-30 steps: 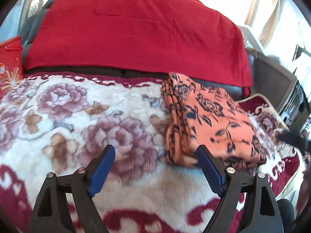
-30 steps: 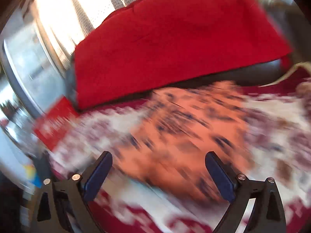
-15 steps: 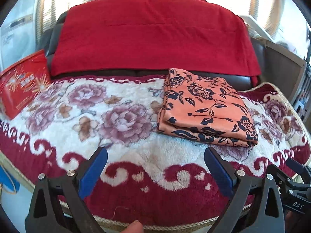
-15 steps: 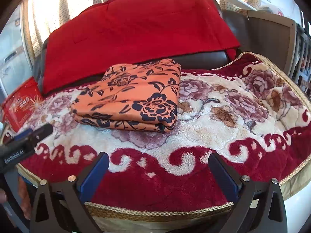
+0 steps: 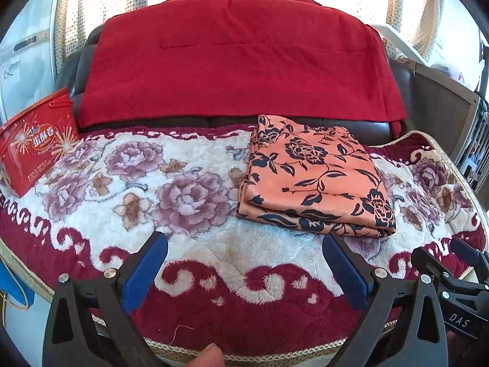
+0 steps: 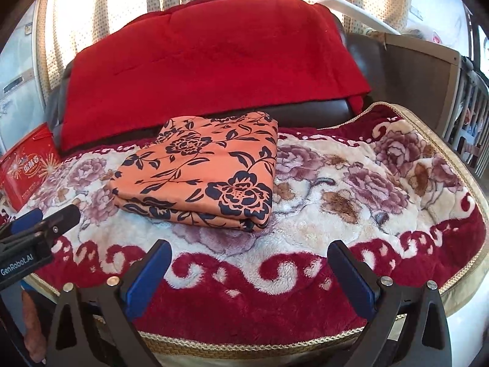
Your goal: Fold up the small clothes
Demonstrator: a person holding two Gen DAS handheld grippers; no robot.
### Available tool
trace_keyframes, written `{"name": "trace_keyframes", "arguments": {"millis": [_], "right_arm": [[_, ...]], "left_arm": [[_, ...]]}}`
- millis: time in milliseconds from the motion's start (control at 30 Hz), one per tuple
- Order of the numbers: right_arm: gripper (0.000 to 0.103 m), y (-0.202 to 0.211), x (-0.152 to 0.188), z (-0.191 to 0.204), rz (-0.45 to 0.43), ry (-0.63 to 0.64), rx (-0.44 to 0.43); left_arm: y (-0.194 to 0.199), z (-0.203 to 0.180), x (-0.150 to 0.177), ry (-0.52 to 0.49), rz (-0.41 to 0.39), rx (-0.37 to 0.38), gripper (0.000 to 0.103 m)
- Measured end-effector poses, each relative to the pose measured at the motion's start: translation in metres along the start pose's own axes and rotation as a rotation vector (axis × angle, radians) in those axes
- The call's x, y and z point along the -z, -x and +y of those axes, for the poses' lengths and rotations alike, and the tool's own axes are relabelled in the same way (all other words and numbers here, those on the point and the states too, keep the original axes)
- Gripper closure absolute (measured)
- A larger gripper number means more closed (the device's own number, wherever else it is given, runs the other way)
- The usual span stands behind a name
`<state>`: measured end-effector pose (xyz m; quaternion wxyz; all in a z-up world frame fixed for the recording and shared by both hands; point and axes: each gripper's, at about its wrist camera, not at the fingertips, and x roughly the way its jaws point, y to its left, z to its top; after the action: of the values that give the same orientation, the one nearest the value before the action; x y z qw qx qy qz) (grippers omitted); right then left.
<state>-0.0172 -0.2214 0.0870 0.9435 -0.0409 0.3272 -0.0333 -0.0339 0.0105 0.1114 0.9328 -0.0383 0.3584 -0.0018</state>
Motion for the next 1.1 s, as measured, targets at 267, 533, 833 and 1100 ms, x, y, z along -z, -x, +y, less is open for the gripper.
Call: {"name": "trace_keyframes", "arguments": {"millis": [267, 533, 833, 1100], "right_arm": [[0.0, 0.0, -0.005, 0.0, -0.018, -0.003, 0.013], [0.0, 0.003, -0.009, -0.002, -0.03, 0.004, 0.026], [0.0, 0.005, -0.01, -0.004, -0.031, 0.005, 0.037], [0.0, 0.004, -0.012, -0.002, -0.034, 0.013, 0.037]], "left_arm": [[0.001, -0.008, -0.005, -0.034, -0.004, -0.014, 0.002], [0.005, -0.012, -0.01, -0.039, -0.014, -0.014, 0.002], [0.003, -0.012, -0.01, -0.035, -0.004, -0.015, 0.002], [0.0, -0.012, -0.011, -0.037, -0.002, -0.01, 0.002]]}}
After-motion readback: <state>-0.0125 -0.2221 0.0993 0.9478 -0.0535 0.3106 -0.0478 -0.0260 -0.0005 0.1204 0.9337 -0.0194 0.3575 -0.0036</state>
